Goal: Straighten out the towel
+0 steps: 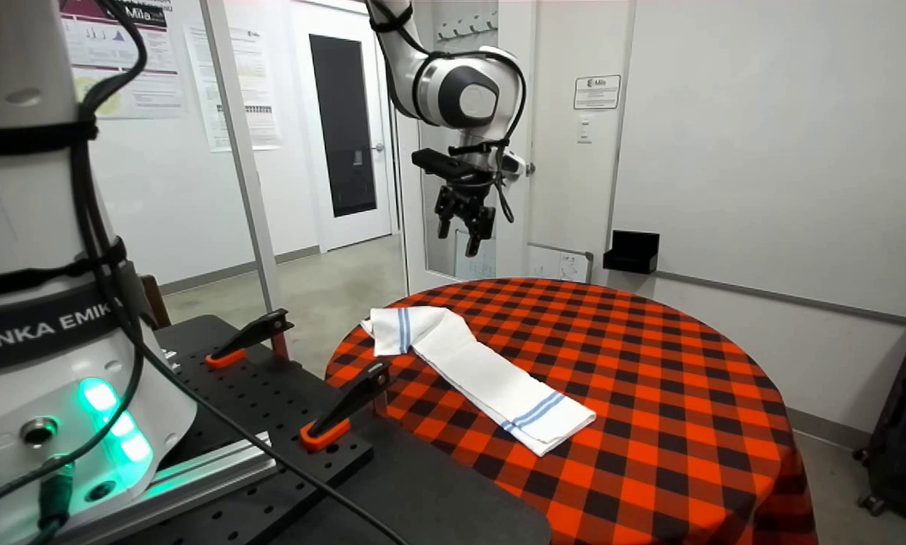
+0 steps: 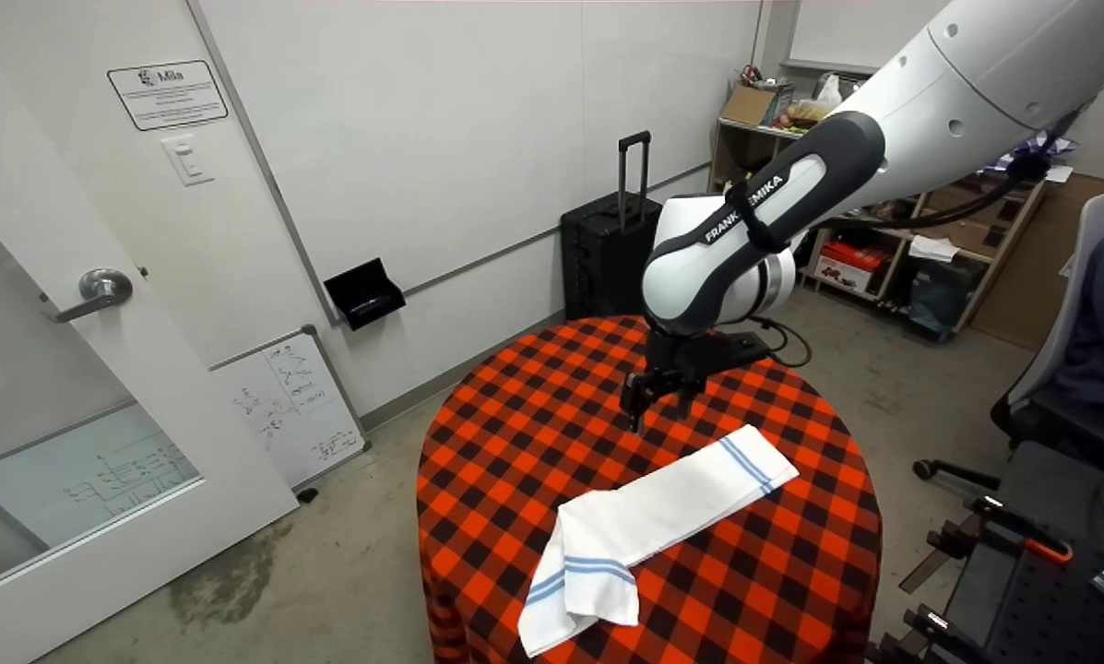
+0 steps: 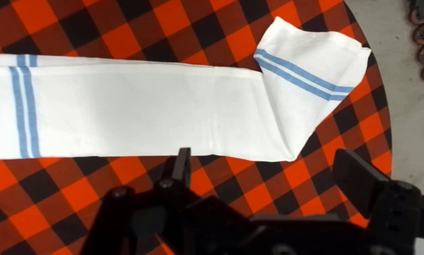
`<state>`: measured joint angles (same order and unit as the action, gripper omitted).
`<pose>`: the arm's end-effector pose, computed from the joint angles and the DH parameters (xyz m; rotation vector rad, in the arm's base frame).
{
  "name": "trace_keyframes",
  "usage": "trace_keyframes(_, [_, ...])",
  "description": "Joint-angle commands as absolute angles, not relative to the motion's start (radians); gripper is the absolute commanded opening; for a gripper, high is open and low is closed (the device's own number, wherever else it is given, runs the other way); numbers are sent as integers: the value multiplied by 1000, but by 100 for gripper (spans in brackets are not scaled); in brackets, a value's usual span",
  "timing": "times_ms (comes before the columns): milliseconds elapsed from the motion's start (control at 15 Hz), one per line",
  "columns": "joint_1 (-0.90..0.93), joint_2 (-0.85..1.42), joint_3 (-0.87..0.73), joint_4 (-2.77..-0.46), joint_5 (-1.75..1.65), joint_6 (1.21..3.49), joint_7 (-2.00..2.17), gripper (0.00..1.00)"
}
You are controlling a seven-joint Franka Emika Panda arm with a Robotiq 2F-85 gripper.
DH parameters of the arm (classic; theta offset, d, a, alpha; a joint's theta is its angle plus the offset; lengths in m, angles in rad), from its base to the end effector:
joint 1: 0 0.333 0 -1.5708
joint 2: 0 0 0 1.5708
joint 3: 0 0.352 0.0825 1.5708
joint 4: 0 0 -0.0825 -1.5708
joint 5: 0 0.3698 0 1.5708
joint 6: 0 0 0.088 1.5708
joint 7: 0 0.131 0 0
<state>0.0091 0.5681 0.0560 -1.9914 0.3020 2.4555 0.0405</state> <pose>0.6043 0.0430 0.1834 -2.9147 0.3325 0.1708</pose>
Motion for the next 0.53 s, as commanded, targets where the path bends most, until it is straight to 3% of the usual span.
trace_keyframes(0, [-9, 536, 59, -2051, 311, 2497, 55, 100])
trace_keyframes(467, [19, 607, 101, -2025, 429, 2589, 191, 100])
